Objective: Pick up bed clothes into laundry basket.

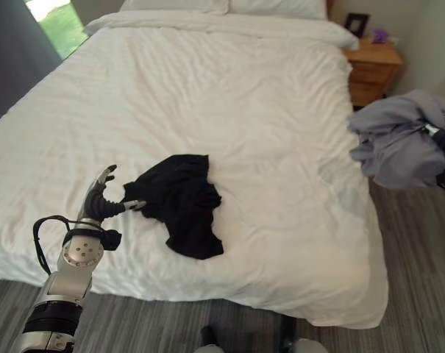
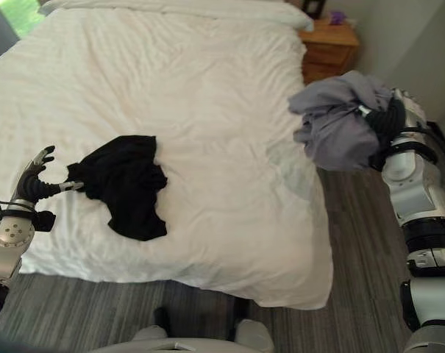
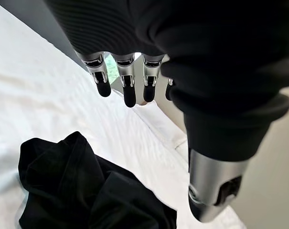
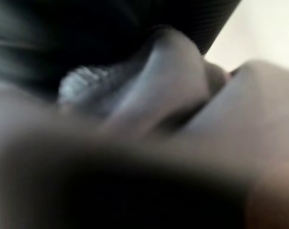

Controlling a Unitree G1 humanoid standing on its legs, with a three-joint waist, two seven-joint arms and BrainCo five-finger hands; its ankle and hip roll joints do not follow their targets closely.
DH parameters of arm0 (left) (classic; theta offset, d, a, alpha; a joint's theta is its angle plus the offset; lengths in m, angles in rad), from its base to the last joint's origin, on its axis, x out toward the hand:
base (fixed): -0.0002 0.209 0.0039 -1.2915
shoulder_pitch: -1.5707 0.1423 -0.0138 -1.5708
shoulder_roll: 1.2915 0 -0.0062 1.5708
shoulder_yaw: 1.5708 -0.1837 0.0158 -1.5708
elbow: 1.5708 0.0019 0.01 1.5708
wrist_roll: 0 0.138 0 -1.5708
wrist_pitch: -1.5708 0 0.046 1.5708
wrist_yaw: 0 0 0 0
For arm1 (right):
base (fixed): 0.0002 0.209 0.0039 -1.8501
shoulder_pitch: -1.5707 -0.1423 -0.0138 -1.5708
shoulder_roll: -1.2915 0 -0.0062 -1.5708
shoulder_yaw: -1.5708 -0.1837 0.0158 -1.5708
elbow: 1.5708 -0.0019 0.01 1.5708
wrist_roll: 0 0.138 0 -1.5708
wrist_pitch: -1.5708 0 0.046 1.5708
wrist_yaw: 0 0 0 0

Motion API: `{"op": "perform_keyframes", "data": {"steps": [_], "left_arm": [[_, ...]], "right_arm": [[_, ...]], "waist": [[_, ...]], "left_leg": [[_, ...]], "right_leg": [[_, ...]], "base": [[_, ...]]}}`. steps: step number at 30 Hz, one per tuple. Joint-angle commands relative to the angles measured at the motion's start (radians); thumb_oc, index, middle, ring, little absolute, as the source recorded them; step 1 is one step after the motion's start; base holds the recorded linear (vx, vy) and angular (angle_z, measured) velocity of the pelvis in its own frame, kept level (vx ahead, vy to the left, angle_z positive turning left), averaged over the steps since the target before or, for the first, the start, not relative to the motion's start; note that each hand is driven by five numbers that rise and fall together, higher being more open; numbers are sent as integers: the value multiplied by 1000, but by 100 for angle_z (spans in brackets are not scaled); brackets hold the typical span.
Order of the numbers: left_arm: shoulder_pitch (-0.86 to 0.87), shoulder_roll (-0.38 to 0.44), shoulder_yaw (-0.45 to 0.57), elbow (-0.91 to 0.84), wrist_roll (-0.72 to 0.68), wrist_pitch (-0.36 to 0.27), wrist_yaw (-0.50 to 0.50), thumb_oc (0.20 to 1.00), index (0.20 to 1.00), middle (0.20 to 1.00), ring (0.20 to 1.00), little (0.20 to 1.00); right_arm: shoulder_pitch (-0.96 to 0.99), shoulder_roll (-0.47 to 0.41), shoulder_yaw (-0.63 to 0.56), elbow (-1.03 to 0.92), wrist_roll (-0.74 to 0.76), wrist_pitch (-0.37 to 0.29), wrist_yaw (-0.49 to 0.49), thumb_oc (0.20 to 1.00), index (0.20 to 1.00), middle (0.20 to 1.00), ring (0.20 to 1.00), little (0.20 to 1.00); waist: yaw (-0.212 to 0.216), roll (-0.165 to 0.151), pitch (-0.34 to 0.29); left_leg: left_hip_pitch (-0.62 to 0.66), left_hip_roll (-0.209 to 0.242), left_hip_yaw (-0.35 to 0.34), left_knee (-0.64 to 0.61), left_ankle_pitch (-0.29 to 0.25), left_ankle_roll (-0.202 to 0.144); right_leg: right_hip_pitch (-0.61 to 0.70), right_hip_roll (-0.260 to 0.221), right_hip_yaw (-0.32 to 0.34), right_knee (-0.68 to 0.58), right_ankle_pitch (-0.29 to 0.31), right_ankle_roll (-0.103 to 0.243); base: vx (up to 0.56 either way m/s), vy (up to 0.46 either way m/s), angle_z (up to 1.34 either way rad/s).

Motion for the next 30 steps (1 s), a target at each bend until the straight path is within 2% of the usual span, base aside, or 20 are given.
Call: {"op": "perform_keyframes", "data": {"steps": [1, 4, 5, 7, 8, 9, 12, 13, 14, 15, 16, 21, 24, 26, 28, 29, 30], "left_arm": [[-144, 68, -91, 164, 173, 34, 58, 1000, 1000, 1000, 1000, 1000], [-239, 95, -201, 319, 349, 83, 84, 1000, 1000, 1000, 1000, 1000], [-295, 80, -253, 437, 420, 113, 92, 1000, 1000, 1000, 1000, 1000], [-340, 79, -317, 523, 514, 140, 90, 1000, 1000, 1000, 1000, 1000], [-343, 79, -319, 524, 514, 139, 91, 1000, 1000, 1000, 1000, 1000], [-386, 83, -384, 583, 612, 153, 81, 1000, 1000, 1000, 1000, 1000], [-474, 84, -441, 661, 657, 170, 77, 1000, 1000, 1000, 1000, 1000], [-489, 82, -453, 687, 665, 170, 64, 837, 837, 837, 837, 837], [-487, 83, -456, 710, 681, 174, 53, 592, 592, 592, 592, 592], [-489, 82, -458, 712, 681, 173, 53, 592, 592, 592, 592, 592], [-467, 84, -452, 740, 700, 171, 33, 200, 200, 200, 200, 200], [-366, 77, -399, 729, 708, 159, 11, 200, 200, 200, 200, 200], [-365, 94, -378, 673, 657, 151, 29, 200, 200, 200, 200, 200], [-394, 123, -325, 558, 521, 129, 79, 200, 200, 200, 200, 200], [-357, 184, -222, 293, 355, 75, 131, 200, 200, 200, 200, 200], [-338, 188, -209, 277, 353, 79, 127, 200, 200, 200, 200, 200], [-326, 190, -163, 185, 293, 50, 155, 200, 200, 200, 200, 200]], "right_arm": [[61, -60, -27, -74, 56, -53, -49, 200, 200, 200, 200, 200], [174, -60, -104, -142, 62, -85, -56, 200, 200, 200, 200, 200], [235, -52, -132, -173, 60, -98, -54, 200, 200, 200, 200, 200], [257, -54, -146, -193, 59, -109, -61, 200, 200, 200, 200, 200], [260, -54, -149, -193, 59, -109, -61, 200, 200, 200, 200, 200], [279, -49, -173, -228, 61, -127, -71, 200, 200, 200, 200, 200], [295, -48, -202, -237, 79, -143, -87, 200, 200, 200, 200, 200], [301, -48, -209, -237, 85, -143, -87, 200, 200, 200, 200, 200], [307, -52, -217, -246, 85, -143, -86, 200, 200, 200, 200, 200], [309, -52, -220, -247, 85, -143, -85, 200, 200, 200, 200, 200], [324, -53, -227, -253, 74, -147, -86, 200, 200, 200, 200, 200], [408, -36, -283, -276, 57, -149, -85, 200, 200, 200, 200, 200], [421, -27, -284, -260, 65, -145, -85, 200, 200, 200, 200, 200], [445, -12, -291, -251, 67, -137, -83, 200, 200, 200, 200, 200], [502, 38, -335, -242, 67, -113, -70, 200, 200, 200, 200, 200], [508, 39, -337, -250, 66, -110, -68, 200, 200, 200, 200, 200], [526, 67, -355, -256, 64, -108, -68, 200, 200, 200, 200, 200]], "waist": [[-36, -13, -58], [-70, -11, -66], [-94, -8, -73], [-116, -9, -68], [-115, -9, -69], [-131, -14, -60], [-151, -28, -25], [-155, -35, -17], [-159, -40, -8], [-158, -40, -10], [-158, -50, -2], [-143, -60, 1], [-134, -60, 2], [-127, -56, -9], [-116, -53, -22], [-118, -54, -23], [-115, -53, -27]], "left_leg": [[6, 40, 8, 6, 1, -55], [12, 36, 29, 6, -7, -53], [19, 34, 30, 6, -35, -58], [5, 32, 39, 6, -35, -56], [4, 32, 39, 6, -35, -56], [-24, 36, 47, 6, -31, -55], [-87, 46, 46, 6, -12, -55], [-106, 49, 48, 6, -6, -55], [-121, 52, 48, 6, -2, -56], [-124, 52, 48, 6, -1, -56], [-144, 59, 50, 6, 5, -55], [-124, 59, 64, 6, -2, -52], [-92, 46, 71, 6, -15, -49], [-72, 35, 69, 6, -23, -45], [-50, 20, 58, 6, -35, -37], [-48, 19, 59, 6, -36, -37], [-42, 16, 55, 6, -38, -34]], "right_leg": [[62, -82, -14, 14, -54, 115], [49, -85, 1, 14, -46, 124], [40, -84, 21, 14, -56, 140], [12, -83, 32, 14, -44, 146], [12, -83, 32, 14, -44, 146], [-29, -80, 43, 14, -33, 151], [-95, -71, 47, 14, -10, 154], [-115, -70, 46, 14, -2, 157], [-131, -66, 46, 14, 3, 159], [-134, -66, 46, 14, 3, 159], [-158, -62, 42, 14, 9, 161], [-142, -74, 31, 14, 1, 162], [-113, -85, 29, 14, -2, 161], [-91, -92, 27, 14, -3, 160], [-63, -100, 24, 14, -3, 163], [-61, -101, 24, 14, -4, 163], [-56, -104, 24, 14, -3, 164]], "base": [[45, 62, -17], [76, 62, -29], [98, 81, -20], [11, 53, -12], [-88, 28, -33], [-108, 11, -44], [-166, -13, -23], [-190, -35, -14], [-97, -20, -6], [-103, -24, -10], [-57, -19, -11], [5, 22, -8], [6, 63, -8], [13, 71, -1], [20, 93, 8], [8, 85, 14], [-1, 65, 15]]}}
